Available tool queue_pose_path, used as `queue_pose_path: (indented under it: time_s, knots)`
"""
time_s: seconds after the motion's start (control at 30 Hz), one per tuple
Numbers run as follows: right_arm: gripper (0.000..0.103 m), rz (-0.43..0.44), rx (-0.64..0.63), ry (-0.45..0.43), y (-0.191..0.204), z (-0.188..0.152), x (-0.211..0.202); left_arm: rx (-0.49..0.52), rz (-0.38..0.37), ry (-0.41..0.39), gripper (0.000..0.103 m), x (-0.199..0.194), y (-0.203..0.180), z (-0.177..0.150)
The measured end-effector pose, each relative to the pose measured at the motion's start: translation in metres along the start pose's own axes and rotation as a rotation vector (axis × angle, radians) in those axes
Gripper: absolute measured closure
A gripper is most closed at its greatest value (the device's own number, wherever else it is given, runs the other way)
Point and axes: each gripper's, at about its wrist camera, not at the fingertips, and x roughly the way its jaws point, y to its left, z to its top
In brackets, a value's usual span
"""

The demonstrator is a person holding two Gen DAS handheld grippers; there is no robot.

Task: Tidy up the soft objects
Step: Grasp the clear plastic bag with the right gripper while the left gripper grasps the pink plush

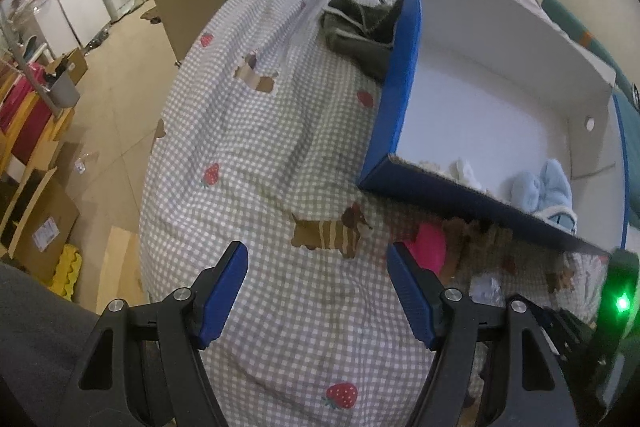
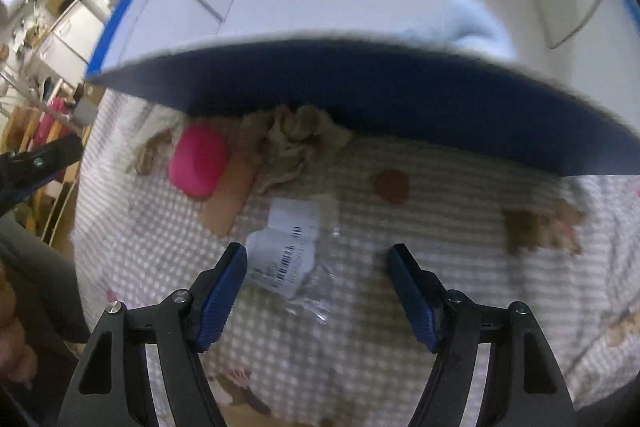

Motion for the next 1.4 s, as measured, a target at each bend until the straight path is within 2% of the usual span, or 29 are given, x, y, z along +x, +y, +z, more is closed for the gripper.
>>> queue_pose_path:
  time_s: [0.07,0.13,0.23,0.27,0.3,0.37,0.5,0.7,0.83,0.87,0.9,0.93,1.03,1.1,1.4]
  knots:
    - [0.032,0.007,-0.010,0.008,0.008,0.002,0.009,0.023,0.010,0.010,0.034,0.003,-0.003,-0.002]
    - [0.049,0.012,-0.027,-0.002,0.013,0.002,0.010,0.042,0.010,0.030,0.034,0.008,-0.006,-0.003]
    - [0.070,0.029,-0.058,-0.023,0.023,0.003,0.007,0.065,-0.010,0.056,0.034,0.014,-0.012,-0.005]
    - [0.071,0.028,-0.062,-0.032,0.024,0.002,0.006,0.084,-0.024,0.062,0.034,0.016,-0.018,-0.005]
    - [0.077,0.028,-0.062,-0.032,0.024,0.002,0.006,0.101,-0.031,0.064,0.034,0.018,-0.023,-0.004]
    - [0.094,0.044,-0.053,-0.043,0.021,0.003,0.000,0.143,-0.056,0.066,0.034,0.020,-0.036,-0.003]
    - [0.097,0.084,-0.021,-0.062,0.022,0.003,-0.007,0.211,-0.087,0.071,0.034,0.028,-0.059,0.002]
    - [0.098,0.089,-0.030,-0.072,0.027,0.000,-0.009,0.229,-0.115,0.112,0.034,0.052,-0.078,0.005]
    - [0.098,0.089,-0.024,-0.073,0.014,-0.006,-0.017,0.241,-0.121,0.140,0.035,0.068,-0.081,0.005]
    - [0.098,0.090,-0.024,-0.073,0.010,-0.005,-0.019,0.232,-0.125,0.146,0.044,0.071,-0.080,0.005]
    - [0.098,0.089,-0.022,-0.074,0.010,-0.005,-0.020,0.222,-0.130,0.148,0.057,0.072,-0.078,0.006]
    - [0.098,0.088,-0.020,-0.075,0.008,-0.005,-0.020,0.214,-0.134,0.151,0.063,0.073,-0.077,0.007]
    - [0.098,0.092,-0.014,-0.075,0.007,-0.005,-0.020,0.197,-0.143,0.140,0.069,0.071,-0.069,0.010]
    - [0.099,0.094,-0.014,-0.076,0.005,-0.006,-0.022,0.199,-0.145,0.126,0.085,0.066,-0.064,0.011]
    - [0.099,0.092,-0.016,-0.089,0.003,-0.011,-0.030,0.171,-0.110,0.093,0.085,0.051,-0.038,0.010]
